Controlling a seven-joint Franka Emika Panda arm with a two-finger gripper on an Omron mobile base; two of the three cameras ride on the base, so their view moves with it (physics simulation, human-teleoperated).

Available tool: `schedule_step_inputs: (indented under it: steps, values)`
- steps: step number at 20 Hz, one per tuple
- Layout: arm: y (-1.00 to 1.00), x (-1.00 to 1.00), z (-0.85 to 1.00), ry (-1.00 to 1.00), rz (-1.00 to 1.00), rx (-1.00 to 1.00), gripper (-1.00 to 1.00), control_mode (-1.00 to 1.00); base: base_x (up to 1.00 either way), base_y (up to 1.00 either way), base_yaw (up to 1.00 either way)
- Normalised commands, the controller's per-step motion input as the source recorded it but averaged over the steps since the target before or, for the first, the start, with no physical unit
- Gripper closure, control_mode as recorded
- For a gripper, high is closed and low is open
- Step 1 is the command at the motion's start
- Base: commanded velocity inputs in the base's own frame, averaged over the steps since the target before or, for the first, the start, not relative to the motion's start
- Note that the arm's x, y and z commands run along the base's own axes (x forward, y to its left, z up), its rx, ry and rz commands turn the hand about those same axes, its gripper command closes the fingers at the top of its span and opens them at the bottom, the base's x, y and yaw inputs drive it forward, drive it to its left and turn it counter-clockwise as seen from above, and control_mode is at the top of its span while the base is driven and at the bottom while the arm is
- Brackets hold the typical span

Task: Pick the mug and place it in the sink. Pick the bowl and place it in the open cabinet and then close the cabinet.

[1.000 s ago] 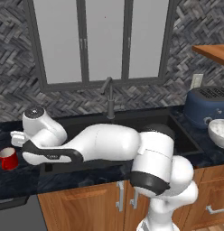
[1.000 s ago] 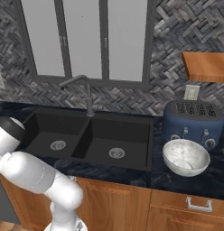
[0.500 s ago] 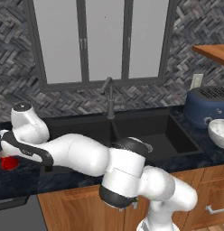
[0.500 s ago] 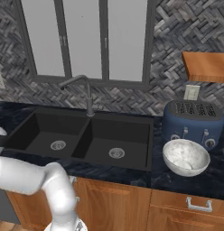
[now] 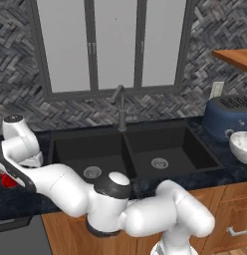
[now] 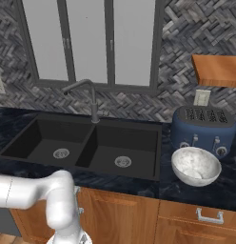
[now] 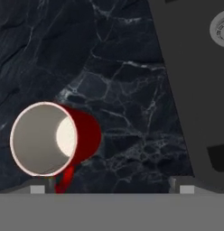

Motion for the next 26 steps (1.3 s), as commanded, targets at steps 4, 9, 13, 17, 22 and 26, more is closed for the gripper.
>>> schedule_step_inputs:
  steps: [4,9,13,17,22,26]
  values:
    - [0.22,0.29,-0.27,0.0,0.0,0.0,-1.0,-1.0,0.0,0.0,0.0]
    - [0.13,0.28,-0.24,0.0,0.0,0.0,-1.0,-1.0,0.0,0.0,0.0]
    - [0.19,0.25,-0.2,0.0,-0.01,0.0,-1.0,-1.0,0.0,0.0,0.0]
    - [0.28,0.26,-0.26,0.0,0.0,0.0,-1.0,-1.0,0.0,0.0,0.0]
    - [0.08,0.06,-0.37,0.0,0.0,-0.01,-1.0,-1.0,0.0,0.0,0.0]
    - [0.02,-0.04,-0.2,0.0,0.0,0.01,-1.0,-1.0,0.0,0.0,0.0]
